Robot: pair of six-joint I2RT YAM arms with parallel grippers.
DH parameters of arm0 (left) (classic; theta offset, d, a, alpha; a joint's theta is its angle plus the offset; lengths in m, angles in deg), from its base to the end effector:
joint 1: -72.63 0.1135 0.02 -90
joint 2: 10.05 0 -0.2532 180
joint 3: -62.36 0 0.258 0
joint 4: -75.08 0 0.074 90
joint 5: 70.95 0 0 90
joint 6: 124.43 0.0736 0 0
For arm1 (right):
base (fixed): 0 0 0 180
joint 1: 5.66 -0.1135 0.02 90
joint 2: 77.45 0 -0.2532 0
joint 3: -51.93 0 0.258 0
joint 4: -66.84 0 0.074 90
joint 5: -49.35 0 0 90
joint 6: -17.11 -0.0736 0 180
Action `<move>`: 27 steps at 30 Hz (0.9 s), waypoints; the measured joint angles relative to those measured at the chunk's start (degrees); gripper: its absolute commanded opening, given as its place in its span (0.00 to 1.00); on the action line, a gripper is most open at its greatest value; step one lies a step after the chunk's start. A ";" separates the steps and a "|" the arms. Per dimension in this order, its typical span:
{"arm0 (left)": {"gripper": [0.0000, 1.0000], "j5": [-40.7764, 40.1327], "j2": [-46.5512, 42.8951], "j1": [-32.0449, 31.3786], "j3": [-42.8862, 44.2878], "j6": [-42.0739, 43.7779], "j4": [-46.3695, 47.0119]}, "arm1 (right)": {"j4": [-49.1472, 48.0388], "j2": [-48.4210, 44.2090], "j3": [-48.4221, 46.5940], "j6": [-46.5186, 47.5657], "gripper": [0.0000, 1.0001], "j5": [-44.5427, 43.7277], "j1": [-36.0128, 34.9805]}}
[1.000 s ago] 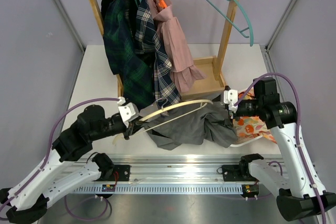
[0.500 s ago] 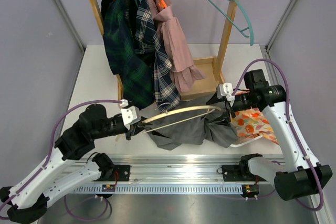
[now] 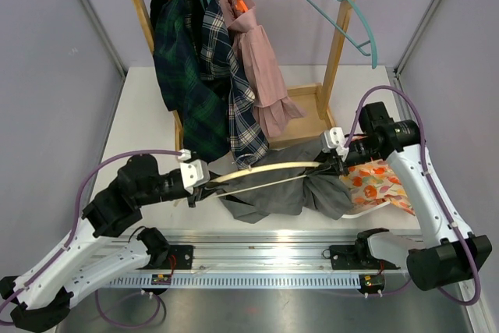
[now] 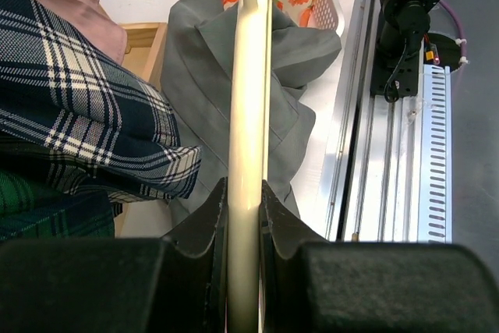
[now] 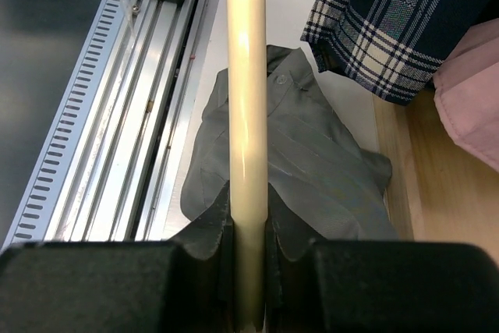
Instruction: Remove the skirt from the hanger
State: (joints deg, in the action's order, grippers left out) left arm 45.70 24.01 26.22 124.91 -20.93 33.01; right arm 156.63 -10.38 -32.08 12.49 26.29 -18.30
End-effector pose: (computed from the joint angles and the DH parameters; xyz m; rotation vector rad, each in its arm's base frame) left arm 0.0953 -0.1480 0.3456 1.2084 1.4140 -0.8231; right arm 0.1788 0.1095 0.3236 -1.6930 1.1986 0.9143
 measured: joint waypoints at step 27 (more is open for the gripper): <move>0.99 -39.67 -19.74 0.07 9.20 -15.47 4.02 | -54.10 -30.80 8.33 -71.60 0.00 -17.03 -0.07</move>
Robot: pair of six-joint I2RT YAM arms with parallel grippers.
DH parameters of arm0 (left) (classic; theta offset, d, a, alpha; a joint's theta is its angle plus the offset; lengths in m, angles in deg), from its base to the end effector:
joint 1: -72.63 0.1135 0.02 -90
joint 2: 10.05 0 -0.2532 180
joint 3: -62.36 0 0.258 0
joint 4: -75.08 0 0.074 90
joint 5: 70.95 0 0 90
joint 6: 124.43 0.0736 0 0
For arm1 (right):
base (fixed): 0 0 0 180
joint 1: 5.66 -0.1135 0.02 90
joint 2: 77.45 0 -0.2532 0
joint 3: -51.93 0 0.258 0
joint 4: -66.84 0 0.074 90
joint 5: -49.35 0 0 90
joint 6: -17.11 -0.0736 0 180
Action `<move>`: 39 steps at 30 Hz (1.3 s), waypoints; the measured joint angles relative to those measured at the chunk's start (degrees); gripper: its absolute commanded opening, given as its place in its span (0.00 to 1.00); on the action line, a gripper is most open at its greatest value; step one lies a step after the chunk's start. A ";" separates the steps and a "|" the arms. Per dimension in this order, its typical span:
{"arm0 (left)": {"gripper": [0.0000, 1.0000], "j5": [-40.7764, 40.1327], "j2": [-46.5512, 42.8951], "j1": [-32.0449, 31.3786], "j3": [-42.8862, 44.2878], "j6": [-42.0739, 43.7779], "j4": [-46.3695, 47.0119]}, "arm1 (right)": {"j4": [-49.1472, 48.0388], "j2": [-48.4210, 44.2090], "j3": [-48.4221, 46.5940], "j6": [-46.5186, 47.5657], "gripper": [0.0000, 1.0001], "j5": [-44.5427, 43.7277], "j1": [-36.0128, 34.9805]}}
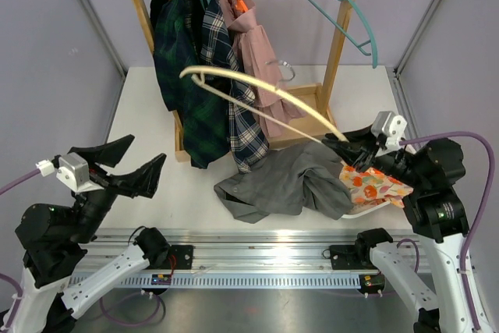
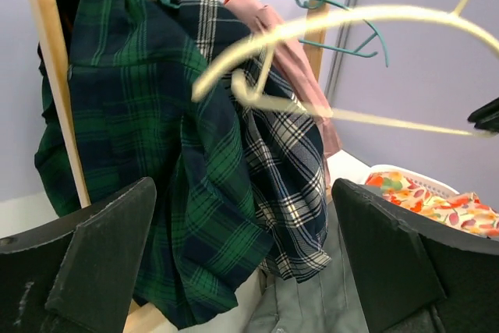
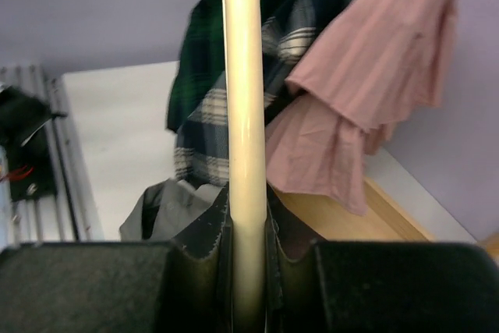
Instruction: Remove the skirt from the hanger
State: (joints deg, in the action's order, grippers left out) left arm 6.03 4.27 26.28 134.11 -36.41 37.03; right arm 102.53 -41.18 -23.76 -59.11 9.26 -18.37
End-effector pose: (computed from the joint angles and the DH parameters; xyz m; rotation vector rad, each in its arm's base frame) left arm 0.0472 -0.0255 0.4419 0.2849 1.2307 -0.5910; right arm 0.1206 0.0849 0.4350 -0.9978 1.2037 0.6376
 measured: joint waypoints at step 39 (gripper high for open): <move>0.99 1.07 3.89 0.00 -12.13 -7.39 1.18 | 9.38 32.68 -28.74 -6.40 0.00 -41.48 0.02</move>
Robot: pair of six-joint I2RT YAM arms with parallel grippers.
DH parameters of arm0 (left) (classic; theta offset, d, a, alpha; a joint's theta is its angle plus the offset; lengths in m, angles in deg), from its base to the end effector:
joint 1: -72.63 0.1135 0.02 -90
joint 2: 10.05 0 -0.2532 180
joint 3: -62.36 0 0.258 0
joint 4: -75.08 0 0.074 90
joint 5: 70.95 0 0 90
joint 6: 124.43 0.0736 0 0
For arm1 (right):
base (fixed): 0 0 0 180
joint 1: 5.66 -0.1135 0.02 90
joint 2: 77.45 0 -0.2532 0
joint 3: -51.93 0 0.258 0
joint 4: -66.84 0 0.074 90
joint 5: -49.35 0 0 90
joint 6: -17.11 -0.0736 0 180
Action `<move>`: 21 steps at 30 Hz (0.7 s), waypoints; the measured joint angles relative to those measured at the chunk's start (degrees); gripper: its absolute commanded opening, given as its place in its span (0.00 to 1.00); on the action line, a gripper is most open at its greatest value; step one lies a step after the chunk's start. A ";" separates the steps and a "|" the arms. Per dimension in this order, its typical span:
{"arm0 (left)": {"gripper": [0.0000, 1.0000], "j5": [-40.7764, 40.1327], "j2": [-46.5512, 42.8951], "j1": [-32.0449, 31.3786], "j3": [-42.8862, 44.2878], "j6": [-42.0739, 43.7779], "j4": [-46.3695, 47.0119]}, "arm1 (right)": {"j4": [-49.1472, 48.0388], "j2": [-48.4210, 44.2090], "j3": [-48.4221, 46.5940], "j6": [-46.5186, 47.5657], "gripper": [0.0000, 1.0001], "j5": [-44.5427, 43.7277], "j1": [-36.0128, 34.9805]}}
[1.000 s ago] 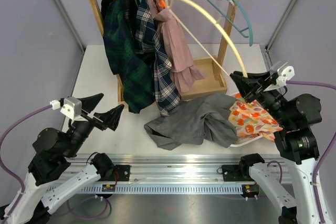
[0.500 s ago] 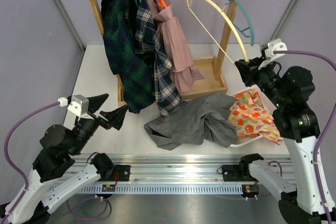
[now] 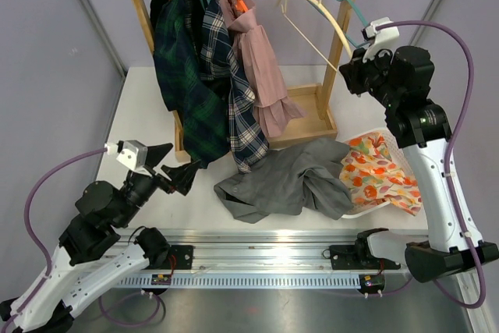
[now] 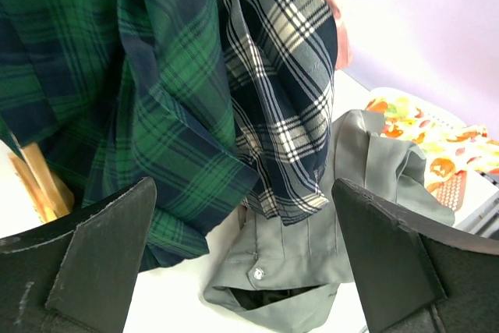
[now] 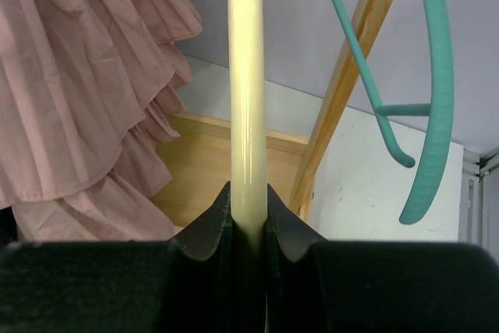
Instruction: Remove the skirt from the hanger
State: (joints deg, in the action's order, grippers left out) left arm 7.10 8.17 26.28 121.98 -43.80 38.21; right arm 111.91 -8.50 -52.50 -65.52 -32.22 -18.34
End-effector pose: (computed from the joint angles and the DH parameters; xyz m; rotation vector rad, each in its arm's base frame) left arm 0.0929 -0.0753 0.3748 0.3179 1.4921 -0.6265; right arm 0.2746 0.0728 0.4751 -0.4089 1.6916 0.1959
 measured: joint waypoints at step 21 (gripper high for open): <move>0.99 4.07 3.19 0.00 -2.95 -2.08 1.49 | -1.77 7.54 -7.93 0.55 0.00 -4.13 0.15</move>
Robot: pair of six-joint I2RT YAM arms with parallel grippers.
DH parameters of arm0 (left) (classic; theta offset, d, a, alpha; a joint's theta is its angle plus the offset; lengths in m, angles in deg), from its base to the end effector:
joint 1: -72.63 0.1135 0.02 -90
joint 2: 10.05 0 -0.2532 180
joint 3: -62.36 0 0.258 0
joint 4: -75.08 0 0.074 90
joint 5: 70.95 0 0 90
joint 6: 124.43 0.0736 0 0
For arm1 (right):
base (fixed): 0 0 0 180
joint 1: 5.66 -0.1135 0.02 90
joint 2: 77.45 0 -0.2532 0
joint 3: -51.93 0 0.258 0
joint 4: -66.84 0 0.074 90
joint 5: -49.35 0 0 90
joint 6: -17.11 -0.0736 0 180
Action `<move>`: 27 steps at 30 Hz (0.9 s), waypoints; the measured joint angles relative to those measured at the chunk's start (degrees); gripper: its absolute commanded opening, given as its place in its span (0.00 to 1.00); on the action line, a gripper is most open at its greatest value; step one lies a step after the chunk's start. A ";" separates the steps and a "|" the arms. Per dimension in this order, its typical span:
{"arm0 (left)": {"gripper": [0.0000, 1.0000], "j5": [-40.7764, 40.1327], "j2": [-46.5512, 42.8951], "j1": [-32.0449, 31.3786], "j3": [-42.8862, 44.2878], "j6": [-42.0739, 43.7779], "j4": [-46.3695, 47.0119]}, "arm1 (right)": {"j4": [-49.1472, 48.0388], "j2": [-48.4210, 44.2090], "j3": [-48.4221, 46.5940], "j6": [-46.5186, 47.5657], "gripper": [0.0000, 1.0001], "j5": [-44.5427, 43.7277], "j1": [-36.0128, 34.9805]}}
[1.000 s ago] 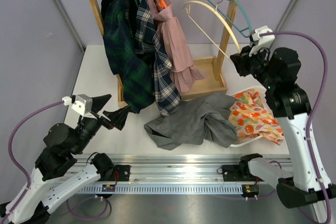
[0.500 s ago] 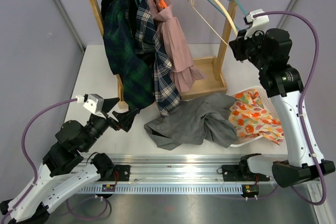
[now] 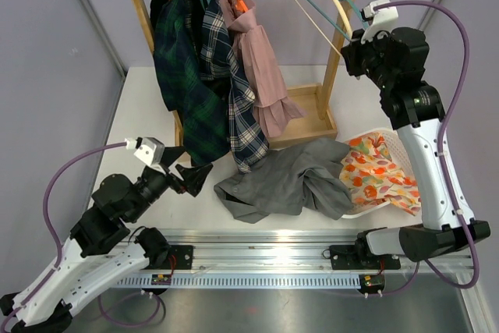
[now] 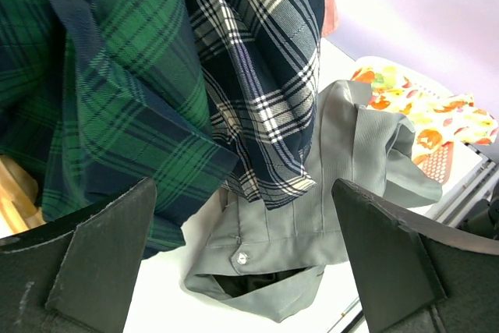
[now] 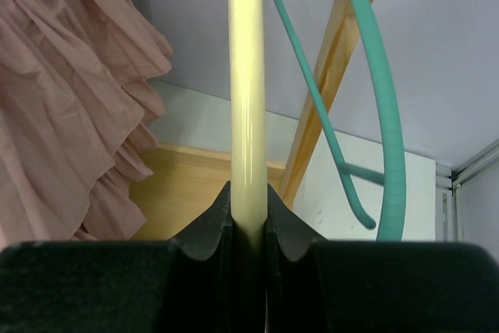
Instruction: Remove the skirt from the hanger
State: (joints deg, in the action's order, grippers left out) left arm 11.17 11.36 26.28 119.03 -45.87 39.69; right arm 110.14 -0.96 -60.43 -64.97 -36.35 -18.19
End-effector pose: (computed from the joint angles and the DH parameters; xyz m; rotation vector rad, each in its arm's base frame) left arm 0.1052 -0.0957 0.3545 0.3775 1.5696 -0.6794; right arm 0.3073 0.0740 0.4918 -0.3571 1.6638 0.1239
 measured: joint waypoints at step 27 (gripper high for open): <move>0.99 15.74 21.46 -1.49 -3.32 -0.04 11.58 | 9.55 -11.43 2.67 10.56 0.99 5.90 2.19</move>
State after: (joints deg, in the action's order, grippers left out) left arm 26.90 32.82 24.80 115.71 -45.92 51.28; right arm 119.69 -12.39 -57.77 -54.41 -30.45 -16.01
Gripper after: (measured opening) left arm 0.988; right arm 0.993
